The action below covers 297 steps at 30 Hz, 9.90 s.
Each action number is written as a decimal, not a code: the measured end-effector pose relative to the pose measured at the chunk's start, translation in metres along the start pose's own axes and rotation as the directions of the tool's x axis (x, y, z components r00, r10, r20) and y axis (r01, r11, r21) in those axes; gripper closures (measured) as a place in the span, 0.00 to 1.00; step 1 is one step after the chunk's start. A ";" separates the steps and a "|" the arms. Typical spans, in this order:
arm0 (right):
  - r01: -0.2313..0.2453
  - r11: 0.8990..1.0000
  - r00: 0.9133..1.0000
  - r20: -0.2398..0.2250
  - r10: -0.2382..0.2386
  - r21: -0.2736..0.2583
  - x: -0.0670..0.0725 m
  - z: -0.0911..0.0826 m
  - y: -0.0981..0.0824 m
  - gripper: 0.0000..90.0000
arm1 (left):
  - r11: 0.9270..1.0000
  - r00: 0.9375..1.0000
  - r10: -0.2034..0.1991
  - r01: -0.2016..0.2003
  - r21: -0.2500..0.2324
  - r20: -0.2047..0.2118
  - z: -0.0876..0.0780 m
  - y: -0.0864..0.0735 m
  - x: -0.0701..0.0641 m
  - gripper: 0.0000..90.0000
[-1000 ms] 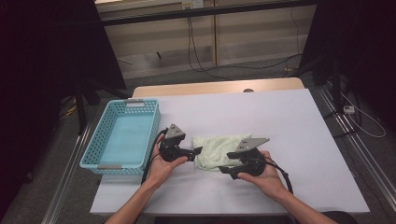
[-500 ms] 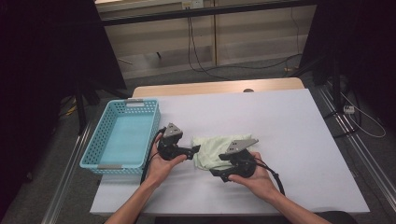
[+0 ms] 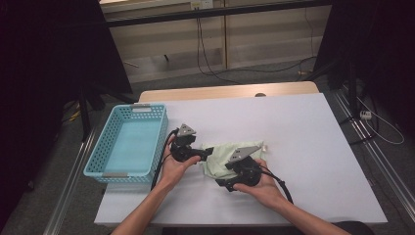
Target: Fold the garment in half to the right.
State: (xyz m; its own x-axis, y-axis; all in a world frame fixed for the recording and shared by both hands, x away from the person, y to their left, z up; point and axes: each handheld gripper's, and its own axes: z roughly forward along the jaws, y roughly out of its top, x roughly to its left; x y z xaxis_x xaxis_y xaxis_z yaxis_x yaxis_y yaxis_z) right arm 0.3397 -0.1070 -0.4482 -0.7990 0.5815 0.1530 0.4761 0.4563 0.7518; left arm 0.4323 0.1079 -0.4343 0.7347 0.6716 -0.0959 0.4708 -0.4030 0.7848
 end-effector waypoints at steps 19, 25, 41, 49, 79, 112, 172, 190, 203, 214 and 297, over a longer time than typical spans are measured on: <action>0.010 1.000 1.000 -0.011 -0.010 -0.008 0.003 0.016 0.024 0.54 | 0.998 0.998 -0.044 0.046 0.037 -0.045 0.015 0.005 0.012 0.18; 0.016 1.000 1.000 -0.003 -0.016 0.013 0.003 0.024 0.021 0.56 | 0.997 0.997 -0.056 0.059 0.057 -0.051 0.019 0.001 0.017 0.18; 0.066 0.995 0.997 0.029 -0.068 0.072 0.011 0.032 0.018 0.59 | 0.996 0.997 -0.071 0.073 0.058 -0.032 0.014 -0.001 0.026 0.29; 0.100 0.991 0.991 0.076 -0.107 0.090 0.018 0.035 0.018 0.62 | 0.995 0.997 -0.071 0.071 0.063 -0.004 0.014 -0.001 0.021 0.34; 0.030 0.997 0.993 0.113 -0.039 0.074 0.011 0.035 0.019 0.95 | 0.992 0.999 -0.047 0.044 0.116 0.022 0.021 -0.008 0.019 0.51; -0.010 1.000 0.998 0.068 0.011 -0.013 0.007 0.023 0.024 0.98 | 0.993 0.988 -0.116 0.114 0.028 0.097 0.007 -0.001 0.016 0.85; -0.004 0.985 1.000 0.029 0.009 -0.170 0.012 0.013 0.072 0.99 | 0.971 0.976 -0.214 0.217 -0.100 0.042 -0.032 0.024 0.040 0.86; -0.024 0.987 0.999 0.025 0.029 -0.159 0.008 0.013 0.065 0.98 | 0.983 0.984 -0.175 0.176 -0.045 0.013 -0.016 0.026 0.030 0.85; -0.036 0.988 0.999 0.030 0.041 -0.147 0.008 0.008 0.052 0.98 | 0.986 0.986 -0.163 0.165 -0.032 0.035 -0.005 0.032 0.015 0.85; -0.055 0.987 0.997 0.043 0.062 -0.151 0.001 -0.005 0.040 0.98 | 0.985 0.984 -0.165 0.167 -0.031 0.064 0.005 0.037 0.004 0.85; -0.149 0.982 0.979 0.123 0.163 -0.119 -0.020 -0.048 -0.016 0.78 | 0.988 0.978 -0.150 0.145 0.048 0.141 0.051 0.048 -0.040 0.74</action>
State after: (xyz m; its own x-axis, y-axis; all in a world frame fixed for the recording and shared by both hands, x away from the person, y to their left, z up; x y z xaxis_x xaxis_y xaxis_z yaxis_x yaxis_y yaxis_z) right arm 0.3300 -0.1581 -0.4319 -0.6593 0.7266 0.1935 0.5426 0.2816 0.7914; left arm 0.4506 0.0300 -0.4243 0.7171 0.6298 -0.2984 0.5954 -0.3311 0.7321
